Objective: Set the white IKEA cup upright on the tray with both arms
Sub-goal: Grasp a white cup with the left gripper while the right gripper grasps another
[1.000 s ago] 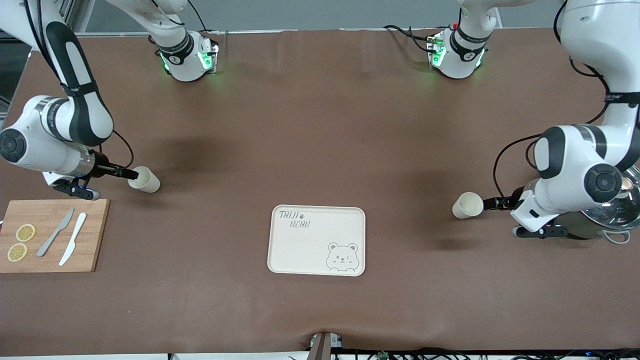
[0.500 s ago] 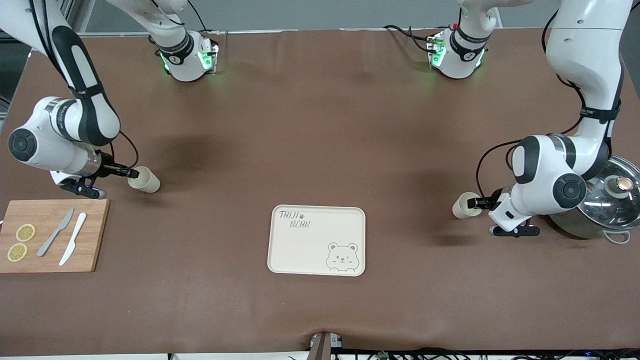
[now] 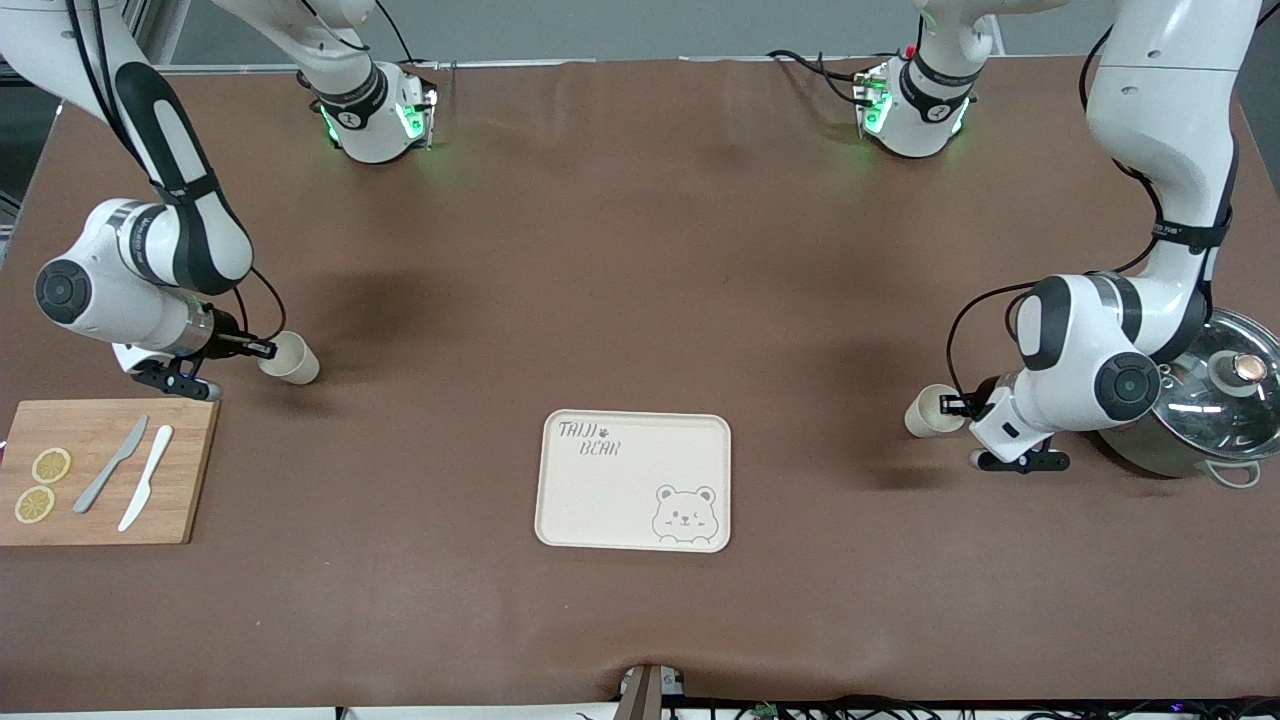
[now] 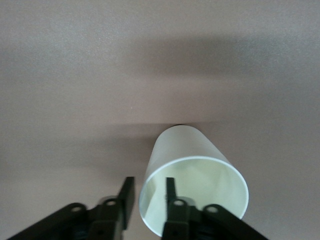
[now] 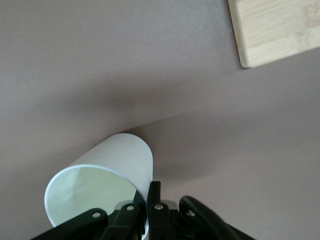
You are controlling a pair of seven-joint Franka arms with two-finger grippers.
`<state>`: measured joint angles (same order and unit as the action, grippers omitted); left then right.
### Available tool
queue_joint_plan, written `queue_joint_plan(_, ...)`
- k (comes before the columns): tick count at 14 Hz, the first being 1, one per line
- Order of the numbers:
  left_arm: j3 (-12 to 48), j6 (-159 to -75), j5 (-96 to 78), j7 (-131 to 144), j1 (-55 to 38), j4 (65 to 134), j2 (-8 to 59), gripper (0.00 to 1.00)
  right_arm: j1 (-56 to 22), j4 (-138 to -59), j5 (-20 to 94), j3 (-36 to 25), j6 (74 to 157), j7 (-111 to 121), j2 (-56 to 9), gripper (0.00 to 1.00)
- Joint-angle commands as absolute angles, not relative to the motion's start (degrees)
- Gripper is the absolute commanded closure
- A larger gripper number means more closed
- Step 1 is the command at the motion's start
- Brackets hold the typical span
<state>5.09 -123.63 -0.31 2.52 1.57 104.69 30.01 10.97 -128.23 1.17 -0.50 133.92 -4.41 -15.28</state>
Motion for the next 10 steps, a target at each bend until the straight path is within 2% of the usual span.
queue_joint_plan(1, 5.36, -124.28, -1.76, 2.54, 1.58, 104.77, 29.79, 1.0, 10.03, -122.47, 1.84, 0.52, 125.99, -4.91, -14.59, 1.0)
queue_joint_plan(3, 5.45, -124.19, -1.76, 2.64, 1.58, 104.5, 29.53, 1.0, 8.01, -116.4, 3.5, 0.53, 118.42, -5.01, -14.68, 1.0)
queue_joint_plan(5, 5.45, -124.19, -1.67, 2.55, 1.58, 104.33, 29.18, 1.0, 5.72, -111.56, 6.49, 0.44, 114.45, -5.53, -15.11, 1.0)
queue_joint_plan(10, 7.82, -123.58, -1.76, 2.9, 1.67, 102.4, 28.92, 1.0, -2.88, -105.66, 7.38, 0.62, 113.99, -22.19, -17.48, 1.0)
